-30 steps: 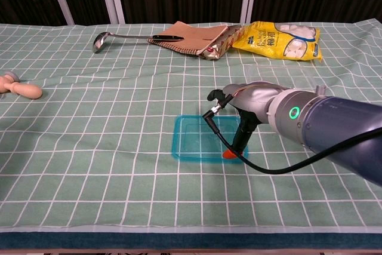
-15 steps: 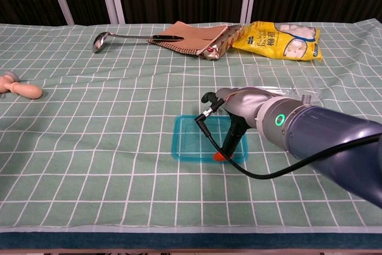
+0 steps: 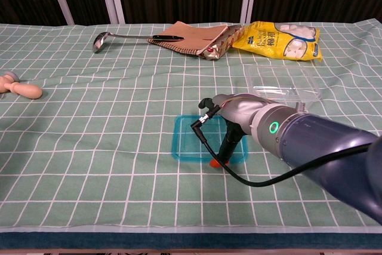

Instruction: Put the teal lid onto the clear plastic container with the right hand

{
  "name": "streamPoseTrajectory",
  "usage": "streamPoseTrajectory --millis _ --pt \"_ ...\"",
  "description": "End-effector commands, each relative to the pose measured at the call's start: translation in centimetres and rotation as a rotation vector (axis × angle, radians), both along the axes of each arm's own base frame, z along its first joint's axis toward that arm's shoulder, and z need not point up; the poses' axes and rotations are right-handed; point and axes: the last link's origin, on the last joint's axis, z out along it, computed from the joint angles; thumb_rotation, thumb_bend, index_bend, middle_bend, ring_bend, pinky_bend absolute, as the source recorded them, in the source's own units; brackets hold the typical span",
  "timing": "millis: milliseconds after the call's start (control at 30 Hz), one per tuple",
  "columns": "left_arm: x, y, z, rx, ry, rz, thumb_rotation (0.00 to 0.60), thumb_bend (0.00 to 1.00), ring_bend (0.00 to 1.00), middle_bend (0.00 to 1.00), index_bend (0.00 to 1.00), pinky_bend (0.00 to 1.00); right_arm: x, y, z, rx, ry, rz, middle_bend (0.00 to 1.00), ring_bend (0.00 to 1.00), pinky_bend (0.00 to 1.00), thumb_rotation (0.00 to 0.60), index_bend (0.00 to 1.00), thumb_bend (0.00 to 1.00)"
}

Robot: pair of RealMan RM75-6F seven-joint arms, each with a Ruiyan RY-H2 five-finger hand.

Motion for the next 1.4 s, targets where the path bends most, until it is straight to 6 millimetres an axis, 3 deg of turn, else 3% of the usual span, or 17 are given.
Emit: streamPoseTrajectory --millis 33,1400 --pt "0.0 -0.01 0.01 0.0 -0.001 0.001 0.6 0.35 0.0 0.0 0.12 0.0 0.09 -0.12 -0.24 -0.005 -0.005 -0.005 0.13 0.0 0.0 0.6 0.0 0.22" --pt "-0.09 0.02 0.18 0.006 -0.008 0.016 0.6 0.35 0.0 0.0 0.12 0.0 -0.2 -0.1 -1.04 -0.013 -0.013 -0.009 0.13 0.0 0.0 0.6 0.0 0.22"
